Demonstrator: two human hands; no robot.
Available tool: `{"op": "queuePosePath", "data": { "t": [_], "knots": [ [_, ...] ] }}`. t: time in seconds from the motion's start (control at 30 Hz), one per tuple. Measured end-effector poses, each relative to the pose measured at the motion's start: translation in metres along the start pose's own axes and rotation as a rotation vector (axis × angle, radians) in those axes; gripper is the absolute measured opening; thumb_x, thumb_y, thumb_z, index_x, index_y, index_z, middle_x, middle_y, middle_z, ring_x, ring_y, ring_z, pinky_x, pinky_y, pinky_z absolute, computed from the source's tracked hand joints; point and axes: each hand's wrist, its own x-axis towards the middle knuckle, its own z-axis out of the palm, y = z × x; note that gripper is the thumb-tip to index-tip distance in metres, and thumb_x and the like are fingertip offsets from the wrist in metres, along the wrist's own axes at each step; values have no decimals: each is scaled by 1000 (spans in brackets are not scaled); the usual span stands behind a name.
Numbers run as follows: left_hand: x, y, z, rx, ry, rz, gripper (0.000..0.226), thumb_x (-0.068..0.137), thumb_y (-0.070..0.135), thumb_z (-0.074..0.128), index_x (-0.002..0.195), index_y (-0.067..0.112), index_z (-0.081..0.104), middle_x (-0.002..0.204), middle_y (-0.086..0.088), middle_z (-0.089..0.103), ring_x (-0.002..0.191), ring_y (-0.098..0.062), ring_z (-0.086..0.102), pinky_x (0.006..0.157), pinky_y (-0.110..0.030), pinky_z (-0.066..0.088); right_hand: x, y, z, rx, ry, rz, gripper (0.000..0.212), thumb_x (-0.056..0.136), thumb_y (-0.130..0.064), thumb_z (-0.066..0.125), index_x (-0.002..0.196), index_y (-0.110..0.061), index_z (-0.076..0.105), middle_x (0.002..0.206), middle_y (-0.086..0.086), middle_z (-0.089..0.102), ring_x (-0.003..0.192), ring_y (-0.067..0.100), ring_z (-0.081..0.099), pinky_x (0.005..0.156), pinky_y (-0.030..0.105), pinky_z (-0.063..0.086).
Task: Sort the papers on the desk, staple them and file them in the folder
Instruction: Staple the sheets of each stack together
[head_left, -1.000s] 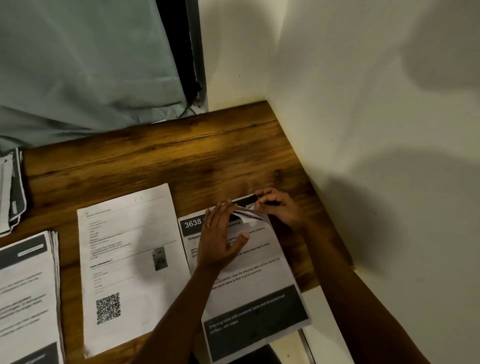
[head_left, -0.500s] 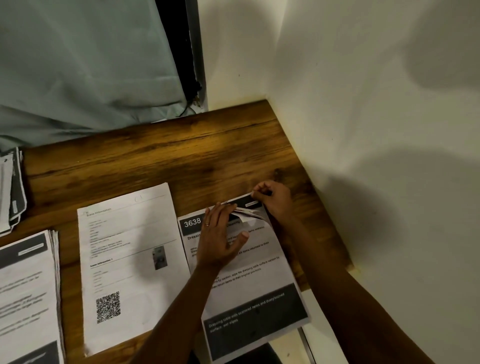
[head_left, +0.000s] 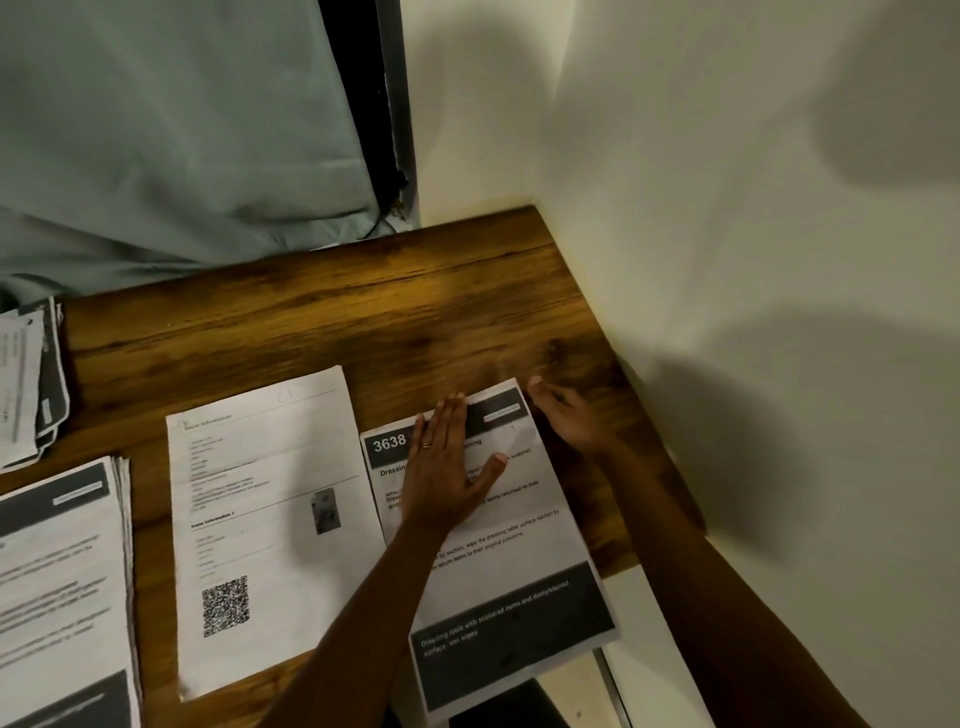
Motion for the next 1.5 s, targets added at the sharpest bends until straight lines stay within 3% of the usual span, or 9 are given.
{"op": "queuePosePath", "data": {
  "t": [0.13,0.33,0.47,0.63,0.77,0.93,1.07,1.33,1.5],
  "knots": [
    [1,0,3,79,-39,-38,96,81,78,-4,153,15,7,160,-4,5,147,-14,-2,120,-35,-4,-9,6,6,47,-112,-101,23,96,-27,52,109,-9,59,90,-7,64,85,6,64,61,9,48],
    [3,2,-2,-62,-2,-31,95,83,75,-5,151,13,17,159,-5,15,147,-13,5,117,-28,-7,-2,23,33,-26,151,-211,15,95,-19,54,99,-9,64,91,1,66,80,9,63,71,21,54],
    [-4,-6,-15,-280,260,-209,82,91,67,12,150,10,22,157,-8,18,146,-20,9,117,-26,-7,-12,12,29,132,224,-160,13,95,-20,53,95,-11,62,88,-2,64,80,7,61,67,15,49],
    [-8,-10,-49,-678,426,-450,71,95,52,39,149,10,18,152,-12,30,138,-26,33,108,-29,28,-29,-12,10,346,220,-221,10,96,-21,53,97,-17,61,95,2,68,80,14,67,61,19,52],
    [10,11,-101,-976,388,-414,38,96,43,44,119,15,51,102,-1,66,99,-26,66,67,-18,54,-39,-48,-6,451,228,-338,21,93,-30,56,107,-15,62,101,8,69,87,22,69,72,33,57],
    [27,58,-176,-1057,522,-144,14,99,27,44,104,24,57,100,-5,69,89,-18,70,72,-29,58,-62,-104,-22,472,303,-576,29,96,-38,49,109,-15,62,101,6,69,93,23,68,85,42,56],
    [25,75,-208,-1045,583,7,17,97,29,45,106,23,57,101,0,69,92,-16,68,73,-26,57,-78,-128,-26,514,349,-716,24,102,-23,39,111,-17,60,102,-5,68,93,7,65,77,20,51],
    [-1,65,-182,-1052,527,-51,24,83,37,53,101,22,58,88,13,71,87,-8,69,65,-18,54,-72,-92,-10,436,276,-687,25,101,-29,38,117,-37,55,111,-15,65,104,5,61,82,23,51],
    [-3,62,-182,-1059,504,-106,17,90,30,51,95,16,60,87,3,72,82,-11,70,66,-22,56,-76,-95,-14,411,270,-732,25,101,-27,38,117,-27,58,106,-10,66,98,6,64,77,20,52]
  ]
}}
